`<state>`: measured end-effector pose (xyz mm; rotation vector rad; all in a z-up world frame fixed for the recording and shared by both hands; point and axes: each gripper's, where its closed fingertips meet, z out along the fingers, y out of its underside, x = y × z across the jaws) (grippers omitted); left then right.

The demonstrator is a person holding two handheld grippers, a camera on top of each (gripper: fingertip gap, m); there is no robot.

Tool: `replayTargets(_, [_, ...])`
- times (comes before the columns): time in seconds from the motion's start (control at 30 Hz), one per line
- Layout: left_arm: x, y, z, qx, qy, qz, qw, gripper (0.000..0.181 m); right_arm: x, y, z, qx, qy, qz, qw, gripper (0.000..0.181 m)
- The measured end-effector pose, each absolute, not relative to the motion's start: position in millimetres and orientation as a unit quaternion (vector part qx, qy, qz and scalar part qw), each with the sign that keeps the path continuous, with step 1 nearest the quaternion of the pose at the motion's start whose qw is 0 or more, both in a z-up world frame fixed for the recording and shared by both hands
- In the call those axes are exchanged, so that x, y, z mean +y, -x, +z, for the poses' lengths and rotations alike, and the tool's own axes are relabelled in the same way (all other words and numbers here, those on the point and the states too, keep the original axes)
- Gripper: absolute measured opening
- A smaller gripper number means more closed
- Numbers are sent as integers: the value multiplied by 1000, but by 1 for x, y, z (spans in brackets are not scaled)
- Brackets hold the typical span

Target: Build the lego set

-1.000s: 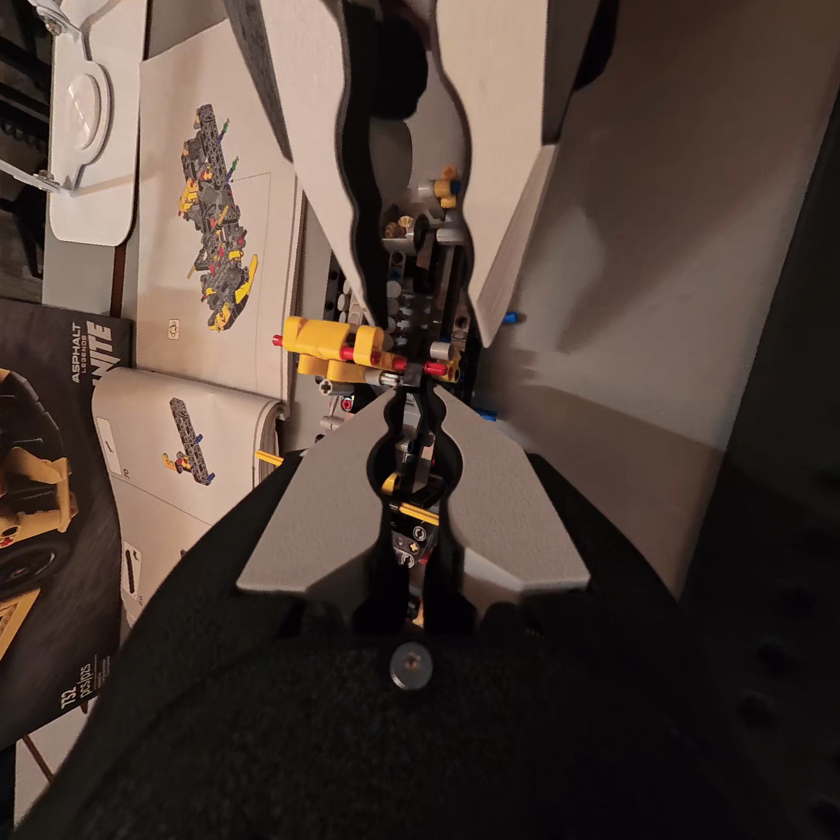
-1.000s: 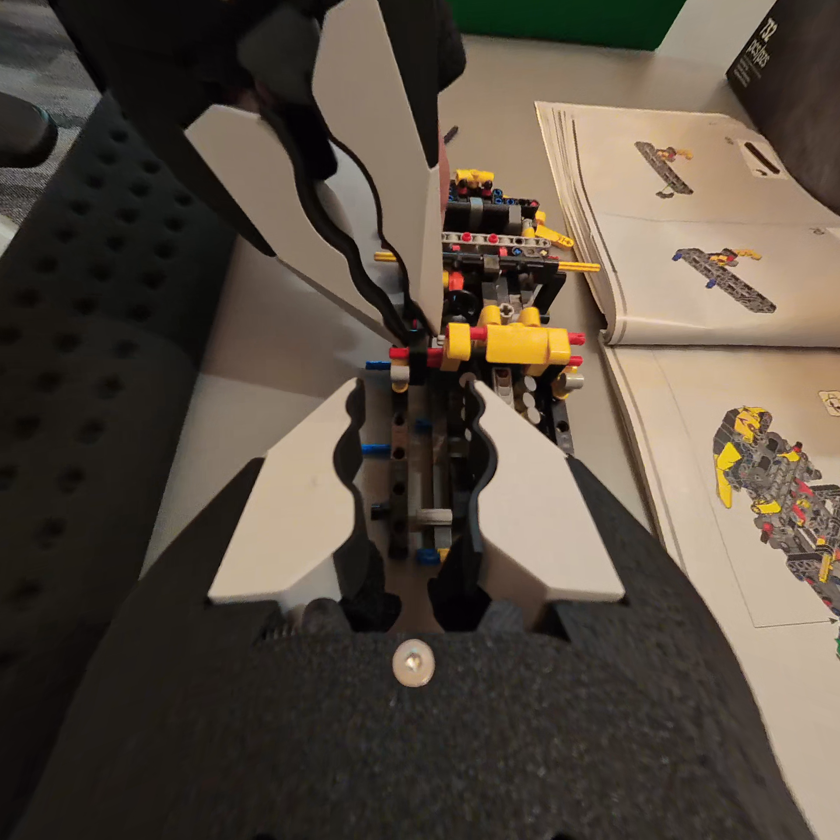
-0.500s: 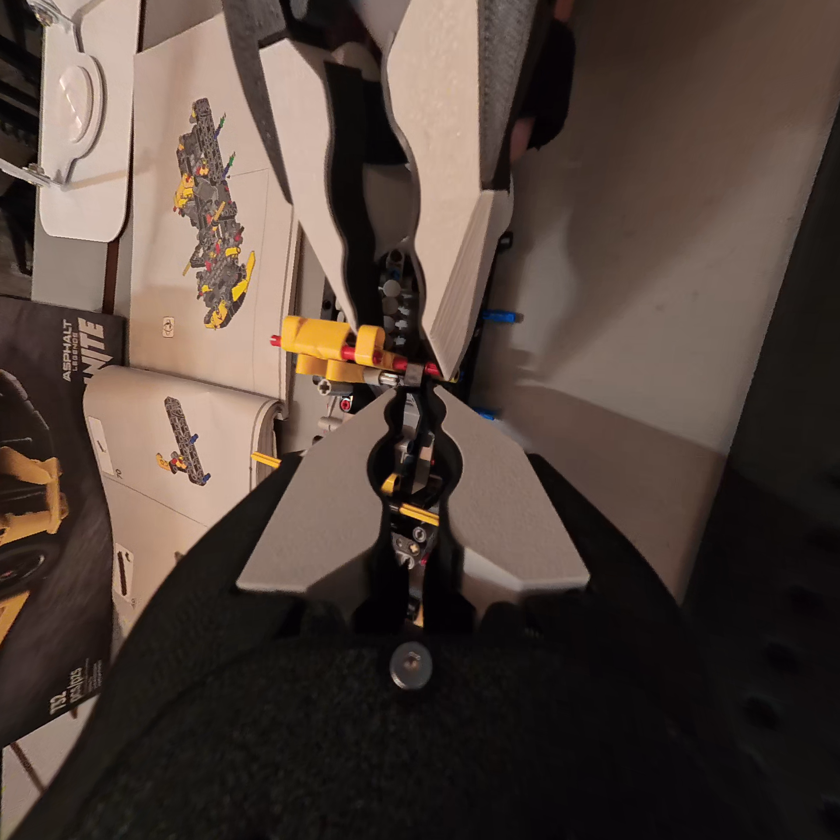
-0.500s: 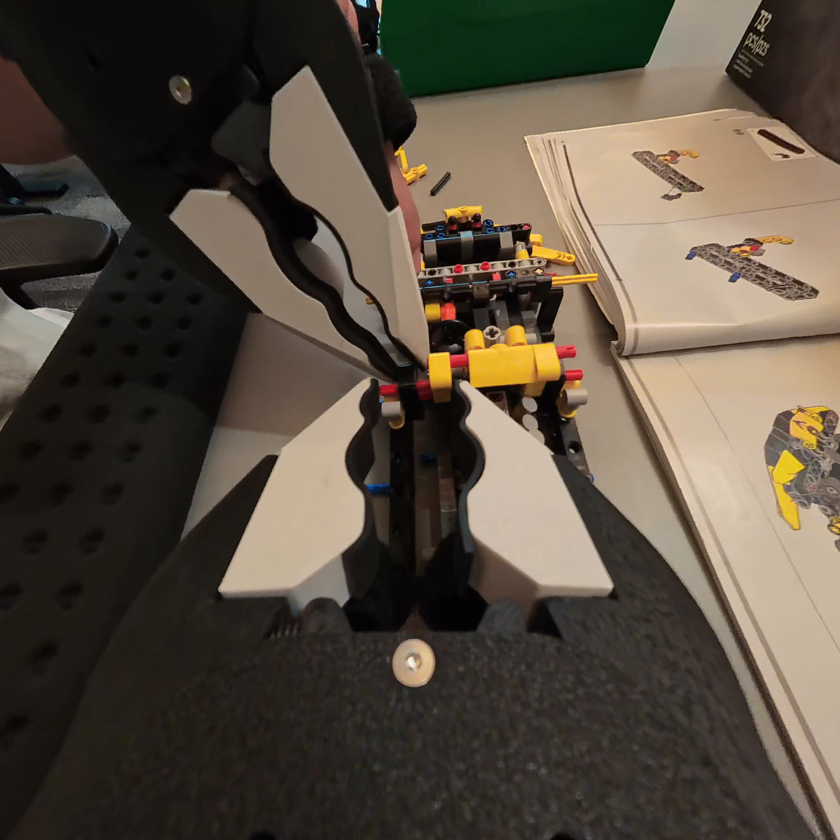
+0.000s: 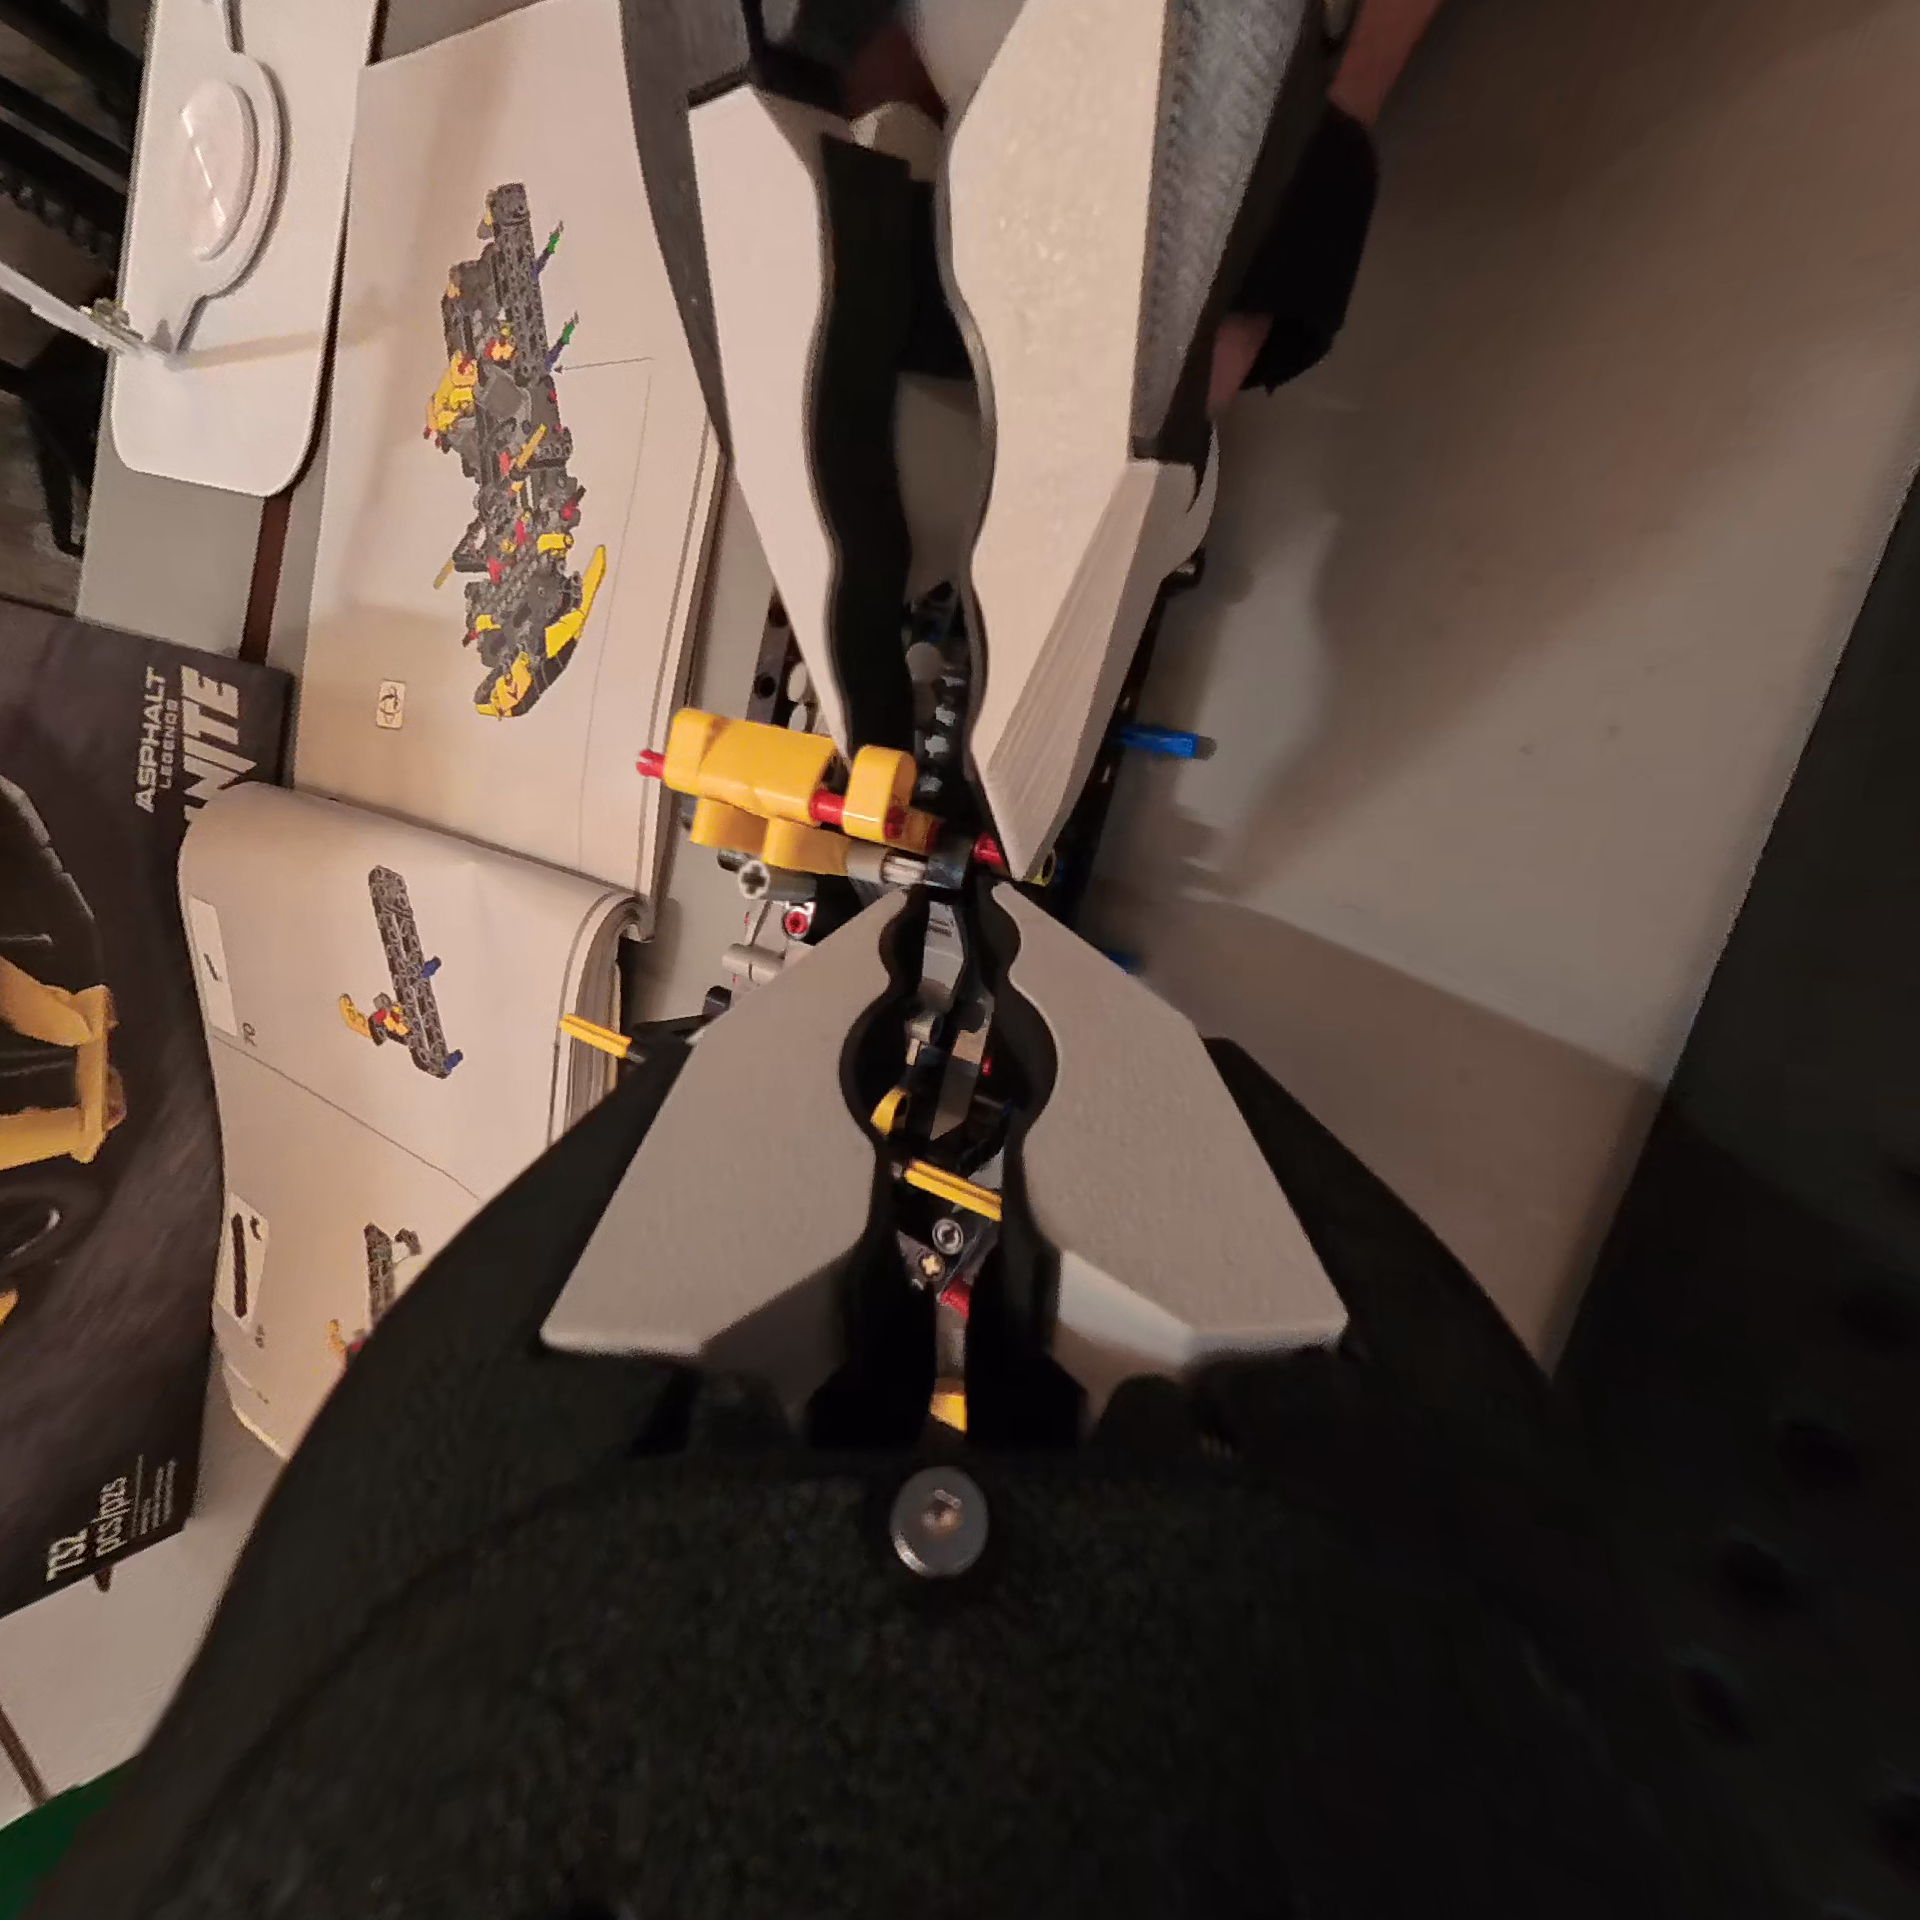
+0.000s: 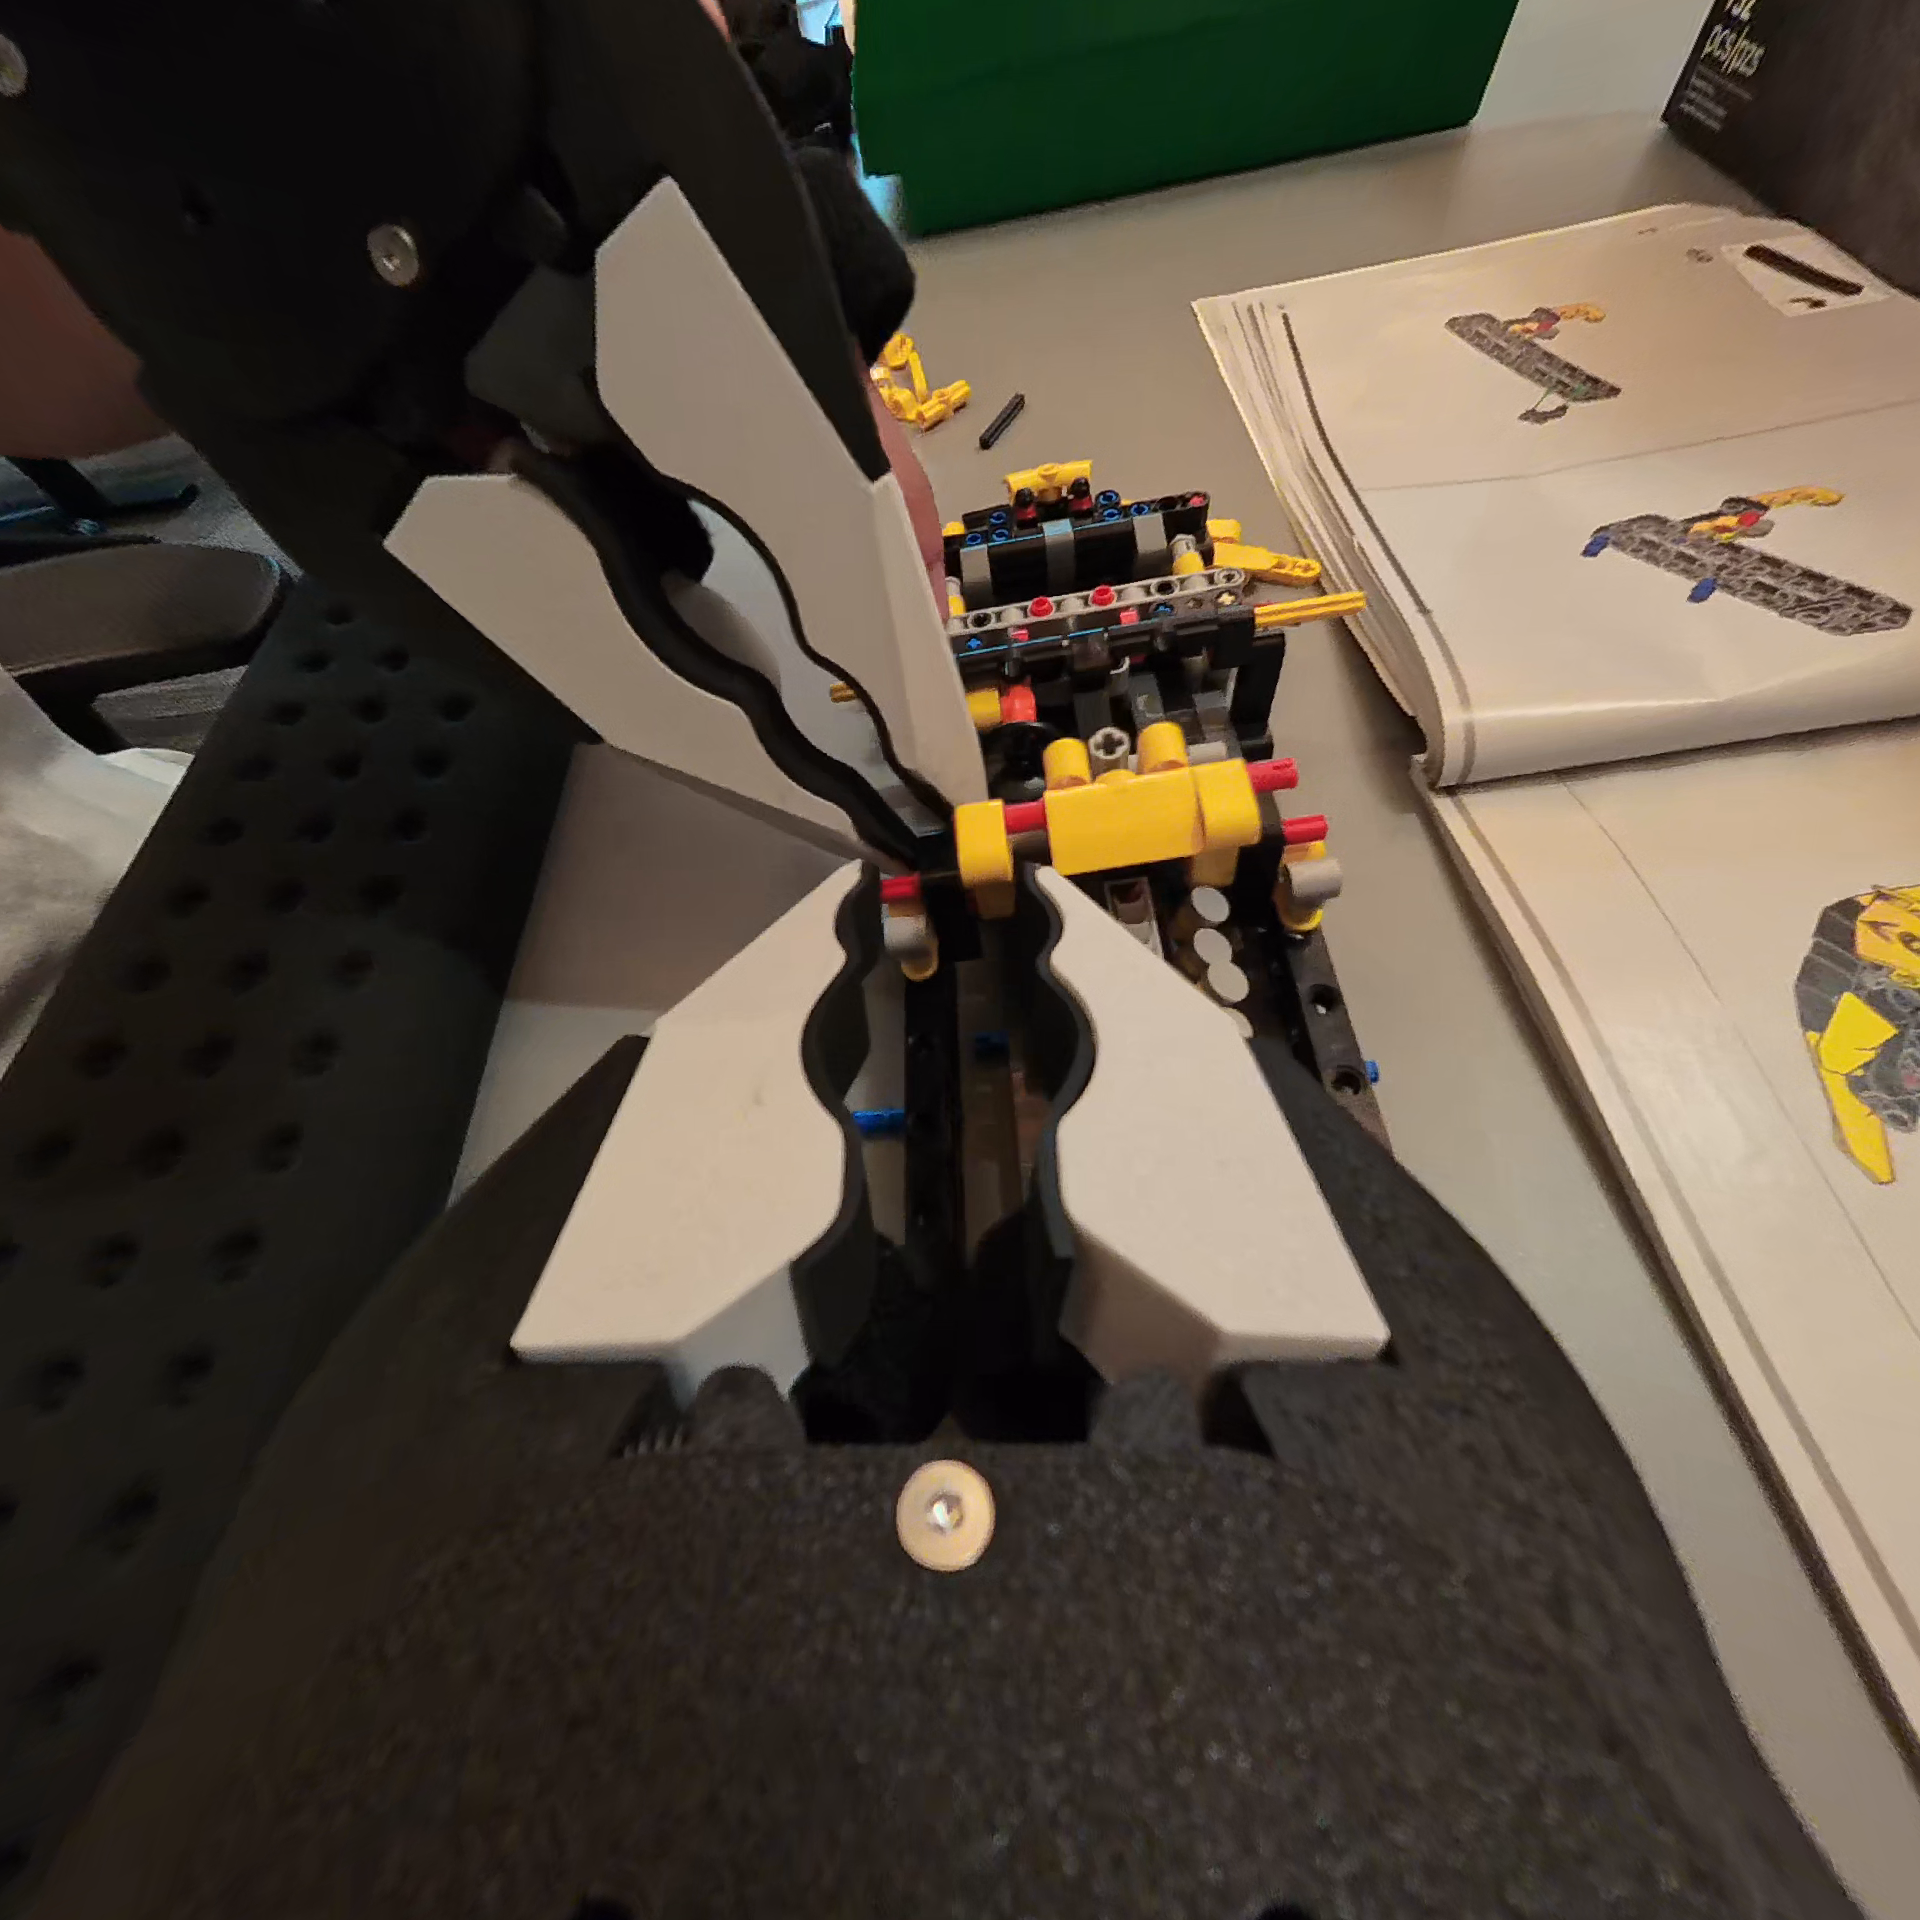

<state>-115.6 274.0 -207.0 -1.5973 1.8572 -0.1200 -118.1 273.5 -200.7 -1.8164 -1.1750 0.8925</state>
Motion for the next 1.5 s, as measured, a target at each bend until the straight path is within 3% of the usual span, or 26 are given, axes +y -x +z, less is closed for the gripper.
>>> replayTargets(0.27, [273,116,-207,715,604,-41,349,9,271,116,-200,-476,700,351,401,26])
replayTargets(0.43, [272,117,-206,690,627,-50,357,10,258,87,-185,-470,687,370,413,38])
replayTargets(0.53, [269,121,-202,670,650,-83,348,24,259,49,-200,-473,715,314,408,39])
replayTargets(0.77, [263,130,-206,638,683,-131,332,33,251,36,-223,-478,746,278,370,43])
replayTargets(1.2, [227,119,-225,611,707,-132,330,33,256,44,-238,-540,729,254,336,34])
replayTargets(1.5, [237,68,-228,638,634,-20,437,33,255,44,-239,-525,743,256,326,34])
